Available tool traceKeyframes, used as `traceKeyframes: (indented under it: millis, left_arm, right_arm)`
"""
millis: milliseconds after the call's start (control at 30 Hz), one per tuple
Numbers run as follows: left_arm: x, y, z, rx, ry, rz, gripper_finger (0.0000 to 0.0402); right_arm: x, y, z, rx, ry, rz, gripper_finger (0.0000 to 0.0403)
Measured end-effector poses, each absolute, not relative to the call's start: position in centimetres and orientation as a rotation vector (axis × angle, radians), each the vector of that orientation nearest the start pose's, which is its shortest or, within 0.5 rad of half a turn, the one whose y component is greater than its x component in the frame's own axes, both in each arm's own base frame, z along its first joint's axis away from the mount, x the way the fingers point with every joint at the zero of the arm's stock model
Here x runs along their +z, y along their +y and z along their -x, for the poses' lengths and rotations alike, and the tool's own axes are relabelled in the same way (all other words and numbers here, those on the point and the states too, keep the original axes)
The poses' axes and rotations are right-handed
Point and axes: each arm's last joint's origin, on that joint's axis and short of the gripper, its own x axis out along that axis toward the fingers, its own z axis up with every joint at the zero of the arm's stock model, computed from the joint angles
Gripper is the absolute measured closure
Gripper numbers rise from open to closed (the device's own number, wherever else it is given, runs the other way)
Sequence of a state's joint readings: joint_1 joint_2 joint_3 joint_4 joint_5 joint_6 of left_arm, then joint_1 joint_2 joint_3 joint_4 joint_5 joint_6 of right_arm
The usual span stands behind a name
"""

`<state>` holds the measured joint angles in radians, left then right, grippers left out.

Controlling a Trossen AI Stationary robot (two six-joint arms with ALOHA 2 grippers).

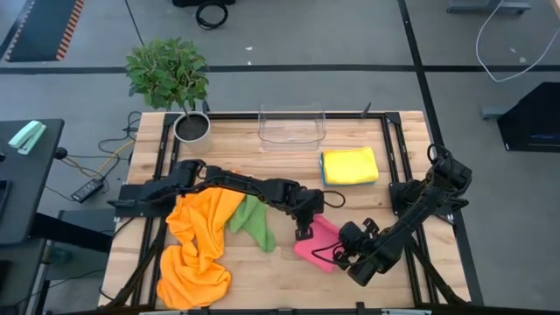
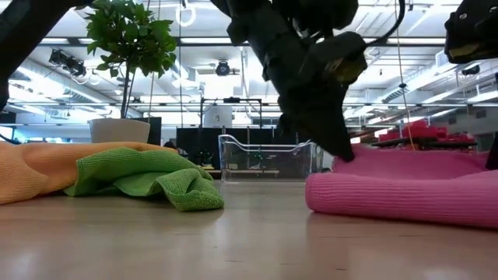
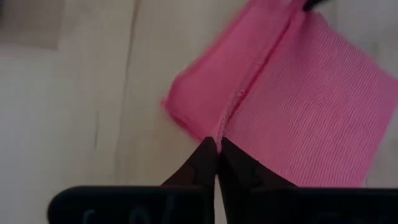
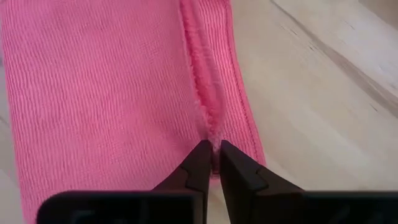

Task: Fold microfiber towels
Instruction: Fold the pink towel

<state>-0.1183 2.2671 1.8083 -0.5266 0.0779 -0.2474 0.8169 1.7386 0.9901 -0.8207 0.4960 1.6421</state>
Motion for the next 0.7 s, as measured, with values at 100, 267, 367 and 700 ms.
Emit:
traceKeyframes:
  millis: [100, 267, 367, 700]
  left_arm:
    - [16.5, -5.8, -48.7, -0.050, 1.007, 0.213, 0.0376]
    - [15.9, -5.7, -49.1, -0.048, 0.992, 0.220, 0.0393]
    - [16.0, -5.5, -49.2, -0.044, 0.977, 0.223, 0.0392]
    - [16.2, -4.2, -49.6, -0.011, 0.945, 0.259, 0.0394]
  right_arm:
    - [14.8, 19.6, -20.6, -0.724, 1.006, -0.473, 0.0356]
    - [15.0, 19.2, -20.6, -0.747, 1.017, -0.466, 0.0340]
    - [16.0, 18.9, -20.2, -0.748, 1.012, -0.473, 0.0321]
    - [19.0, 19.0, -19.1, -0.662, 0.885, -0.594, 0.0298]
